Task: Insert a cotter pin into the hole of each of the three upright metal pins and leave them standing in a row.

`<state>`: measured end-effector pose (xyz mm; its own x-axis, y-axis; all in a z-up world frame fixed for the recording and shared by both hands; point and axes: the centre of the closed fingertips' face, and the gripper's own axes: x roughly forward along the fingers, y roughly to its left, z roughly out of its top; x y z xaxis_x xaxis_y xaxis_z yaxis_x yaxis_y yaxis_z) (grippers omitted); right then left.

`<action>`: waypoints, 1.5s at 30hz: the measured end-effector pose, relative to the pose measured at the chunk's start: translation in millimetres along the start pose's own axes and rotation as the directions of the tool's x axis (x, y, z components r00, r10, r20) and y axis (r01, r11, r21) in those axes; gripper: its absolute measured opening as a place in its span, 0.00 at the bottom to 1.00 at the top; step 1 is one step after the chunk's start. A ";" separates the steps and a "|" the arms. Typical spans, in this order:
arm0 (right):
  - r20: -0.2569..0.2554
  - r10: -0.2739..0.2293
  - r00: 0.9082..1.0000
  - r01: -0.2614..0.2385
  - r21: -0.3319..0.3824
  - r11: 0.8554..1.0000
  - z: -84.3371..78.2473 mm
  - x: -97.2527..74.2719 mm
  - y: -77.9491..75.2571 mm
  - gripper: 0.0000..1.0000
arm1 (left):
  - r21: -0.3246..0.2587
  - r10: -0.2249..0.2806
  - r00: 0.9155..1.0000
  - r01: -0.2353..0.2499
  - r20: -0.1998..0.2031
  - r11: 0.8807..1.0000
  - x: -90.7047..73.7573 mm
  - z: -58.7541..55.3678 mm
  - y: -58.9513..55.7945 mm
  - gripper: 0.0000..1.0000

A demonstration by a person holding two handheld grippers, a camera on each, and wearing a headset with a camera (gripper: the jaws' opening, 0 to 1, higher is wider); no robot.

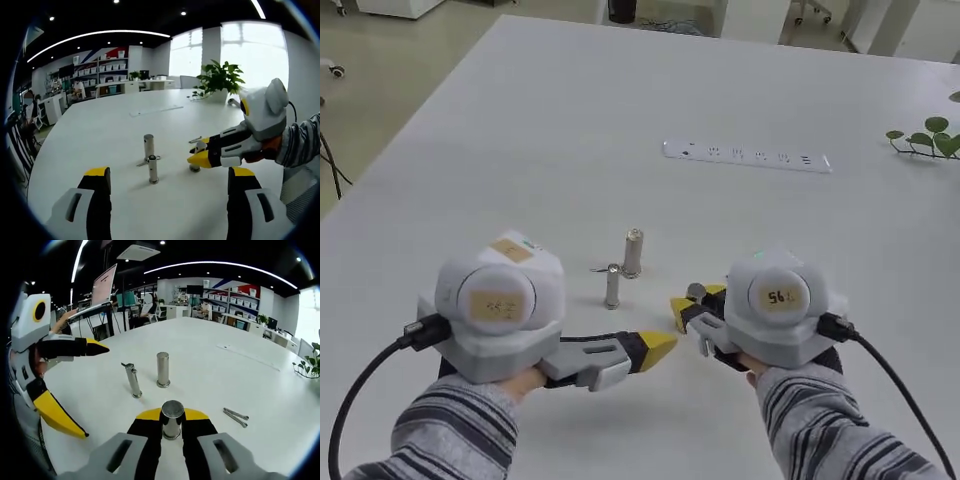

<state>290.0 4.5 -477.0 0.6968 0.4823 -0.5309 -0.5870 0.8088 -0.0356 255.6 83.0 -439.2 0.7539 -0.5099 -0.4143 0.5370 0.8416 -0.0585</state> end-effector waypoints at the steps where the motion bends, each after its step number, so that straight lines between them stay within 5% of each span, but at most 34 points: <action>1: 0.002 0.000 1.000 0.000 0.001 1.000 0.0 0.1 -0.3 0.09 | 0.000 0.001 1.000 -0.001 0.000 1.000 0.0 0.0 0.2 0.97; 20: 0.038 0.084 0.996 -0.082 -0.030 0.996 3.4 -29.6 6.1 0.25 | 0.005 -0.003 1.000 0.003 0.006 1.000 -1.3 0.4 -4.1 0.97; 32: -0.014 0.085 0.996 -0.086 -0.076 0.993 -7.3 -55.1 -24.2 0.29 | -0.002 0.002 1.000 -0.002 0.013 1.000 -1.0 1.5 -2.0 0.97; 45: -0.111 0.093 0.990 -0.105 -0.112 0.988 -11.6 -50.1 -60.8 0.28 | -0.006 0.003 1.000 -0.003 0.014 1.000 0.0 1.4 -1.1 0.97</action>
<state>286.0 -72.7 -458.1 0.5895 0.5151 -0.6222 -0.6993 0.7110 -0.0739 255.5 81.8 -437.9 0.7608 -0.5096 -0.4017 0.5324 0.8442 -0.0627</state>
